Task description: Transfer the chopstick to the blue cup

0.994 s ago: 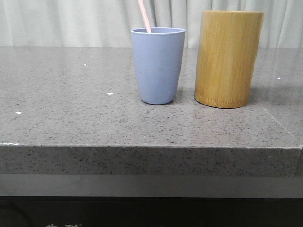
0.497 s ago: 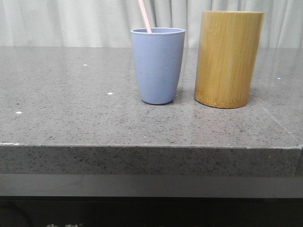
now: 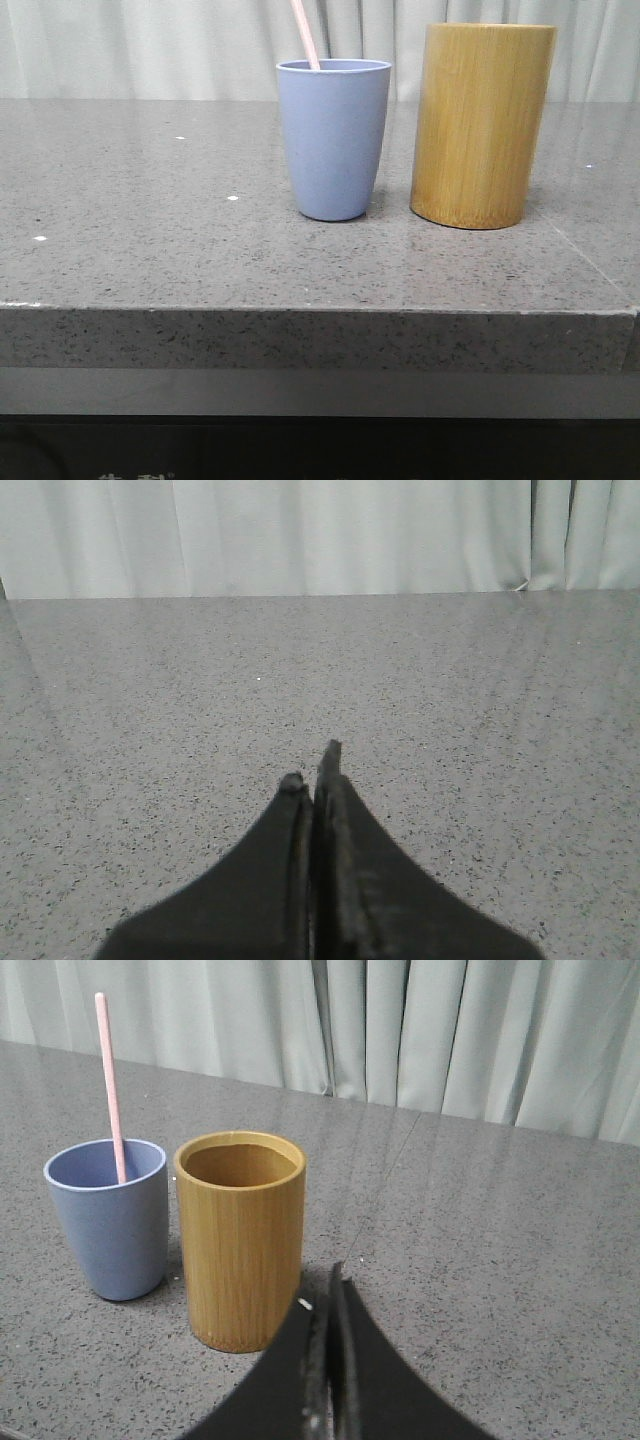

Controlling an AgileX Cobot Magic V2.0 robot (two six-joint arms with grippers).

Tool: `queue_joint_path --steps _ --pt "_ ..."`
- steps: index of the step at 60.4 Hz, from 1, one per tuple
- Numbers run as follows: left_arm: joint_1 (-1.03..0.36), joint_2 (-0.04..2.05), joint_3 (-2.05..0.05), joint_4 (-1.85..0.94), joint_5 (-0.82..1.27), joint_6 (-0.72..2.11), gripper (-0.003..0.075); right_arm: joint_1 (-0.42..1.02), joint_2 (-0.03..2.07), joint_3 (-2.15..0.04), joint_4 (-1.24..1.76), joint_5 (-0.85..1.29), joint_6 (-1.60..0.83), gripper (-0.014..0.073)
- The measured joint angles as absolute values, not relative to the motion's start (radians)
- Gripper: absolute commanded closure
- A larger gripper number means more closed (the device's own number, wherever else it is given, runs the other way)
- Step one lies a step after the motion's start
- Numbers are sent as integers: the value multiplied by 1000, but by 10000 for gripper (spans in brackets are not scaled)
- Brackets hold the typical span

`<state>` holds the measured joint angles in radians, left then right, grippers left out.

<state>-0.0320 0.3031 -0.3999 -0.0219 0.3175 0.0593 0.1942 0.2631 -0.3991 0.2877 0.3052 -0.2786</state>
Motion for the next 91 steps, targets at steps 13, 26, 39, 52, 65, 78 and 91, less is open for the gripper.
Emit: queue_joint_path --steps 13,26,39,52,65,78,91 --pt "-32 303 -400 -22 318 59 739 194 258 -397 288 303 -279 678" --pt "-32 303 -400 -22 318 59 739 194 258 -397 288 303 -279 678" --pt "-32 303 -400 -22 318 59 739 194 258 -397 288 303 -279 678" --pt "-32 303 -400 -22 318 59 739 194 258 -397 288 303 -279 678" --pt "-32 303 -387 -22 301 59 739 194 258 -397 288 303 -279 678" --pt "-34 241 -285 -20 266 52 739 194 258 -397 288 303 -279 678" --pt "-61 46 -144 -45 266 37 739 194 258 -397 288 303 -279 681"
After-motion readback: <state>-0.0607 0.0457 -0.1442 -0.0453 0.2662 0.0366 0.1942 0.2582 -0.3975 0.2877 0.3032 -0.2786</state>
